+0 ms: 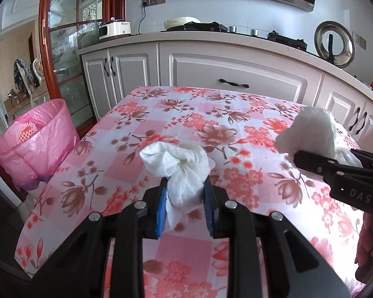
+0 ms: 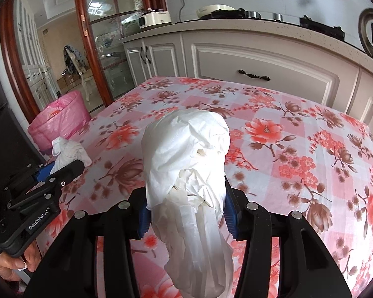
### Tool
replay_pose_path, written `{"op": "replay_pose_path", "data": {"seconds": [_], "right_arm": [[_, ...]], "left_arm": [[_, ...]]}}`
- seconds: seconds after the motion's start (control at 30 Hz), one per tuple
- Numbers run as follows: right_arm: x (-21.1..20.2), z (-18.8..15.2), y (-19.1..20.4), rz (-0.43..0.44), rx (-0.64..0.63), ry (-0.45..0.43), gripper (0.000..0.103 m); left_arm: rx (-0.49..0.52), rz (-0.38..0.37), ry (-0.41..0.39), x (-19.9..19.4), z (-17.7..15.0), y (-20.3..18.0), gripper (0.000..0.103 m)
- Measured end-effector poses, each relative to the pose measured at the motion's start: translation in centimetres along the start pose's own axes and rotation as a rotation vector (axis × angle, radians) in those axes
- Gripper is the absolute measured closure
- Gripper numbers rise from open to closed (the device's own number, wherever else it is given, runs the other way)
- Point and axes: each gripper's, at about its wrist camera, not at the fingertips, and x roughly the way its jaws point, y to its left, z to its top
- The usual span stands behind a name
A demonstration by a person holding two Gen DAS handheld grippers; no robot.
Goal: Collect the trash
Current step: 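Carry both held tissues toward the pink bin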
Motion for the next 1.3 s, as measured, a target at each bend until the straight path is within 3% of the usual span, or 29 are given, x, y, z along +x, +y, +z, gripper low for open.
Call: {"op": "replay_pose_path", "data": {"seconds": [0.57, 0.93, 1.3], "right_arm": [[-0.8, 0.5, 4.7, 0.066, -0.084, -0.01, 0.057], [0.3, 1.8, 9.5, 0.149, -0.16, -0.01, 0.057], [2.8, 2.3, 13.8, 0.229, -0.244, 0.025, 0.057]], "left_arm": [[-0.036, 0.022, -0.074, -3.9, -1.3, 2.7, 0.078], [-0.13, 0.083, -0.107, -5.8, -1.6, 8.2, 0.078], [-0.183, 0.156, -0.088, -7.0, -3.5, 12.6, 0.078]]}}
